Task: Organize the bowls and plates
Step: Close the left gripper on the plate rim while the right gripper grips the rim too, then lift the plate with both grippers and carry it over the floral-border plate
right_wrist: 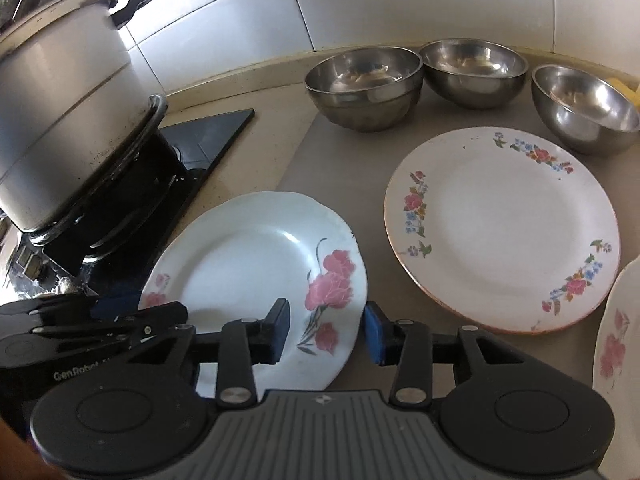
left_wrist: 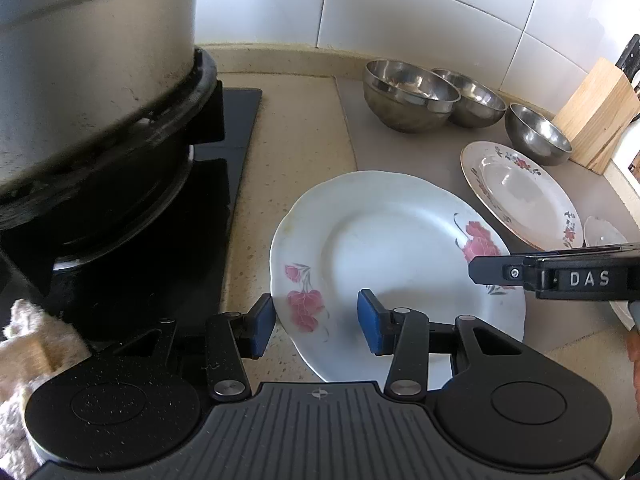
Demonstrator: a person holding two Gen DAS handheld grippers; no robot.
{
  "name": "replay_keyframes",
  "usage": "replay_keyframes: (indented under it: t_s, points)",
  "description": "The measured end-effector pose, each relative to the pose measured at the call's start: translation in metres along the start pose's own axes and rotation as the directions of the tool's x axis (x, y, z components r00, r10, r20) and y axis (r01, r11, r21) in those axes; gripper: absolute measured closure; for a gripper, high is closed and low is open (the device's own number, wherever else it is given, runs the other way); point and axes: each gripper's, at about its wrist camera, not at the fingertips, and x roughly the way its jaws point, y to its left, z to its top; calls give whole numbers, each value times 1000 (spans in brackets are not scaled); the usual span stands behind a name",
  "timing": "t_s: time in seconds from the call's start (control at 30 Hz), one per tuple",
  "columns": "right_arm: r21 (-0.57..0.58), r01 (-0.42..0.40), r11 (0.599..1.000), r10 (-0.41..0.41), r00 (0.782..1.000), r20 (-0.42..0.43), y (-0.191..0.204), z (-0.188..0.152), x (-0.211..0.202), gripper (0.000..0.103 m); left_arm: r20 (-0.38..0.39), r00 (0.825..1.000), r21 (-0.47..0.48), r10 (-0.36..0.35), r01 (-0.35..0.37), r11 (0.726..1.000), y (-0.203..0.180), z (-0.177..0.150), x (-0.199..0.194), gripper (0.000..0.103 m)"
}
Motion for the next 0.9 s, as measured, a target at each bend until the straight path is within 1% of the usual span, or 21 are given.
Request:
replay_keyframes:
  t_s: [0.07, 0.23, 0.37, 0.67, 0.9]
  points:
    - [24, -21, 999, 22, 1000, -5, -3, 0, -2, 81, 10, 1000, 9, 5, -5, 1000, 0, 0, -5, 58]
    - [44, -40, 998, 39, 999, 13, -5, -2, -12, 82, 28, 1000, 9, 6, -7, 1000, -4, 2, -15, 58]
    - [80, -61, 995, 58, 998, 34, -12, -4, -28, 82, 43, 999, 4, -16, 16, 1000, -8, 3, -24, 58]
    - [130, -49, 990, 35, 993, 110, -17, -6, -70, 82, 79, 995, 50, -58, 54, 997, -38, 16, -36, 58]
    - [159, -27, 987, 2, 988, 157, -40, -9, -100, 82, 98, 991, 86, -88, 80, 993, -77, 26, -38, 58]
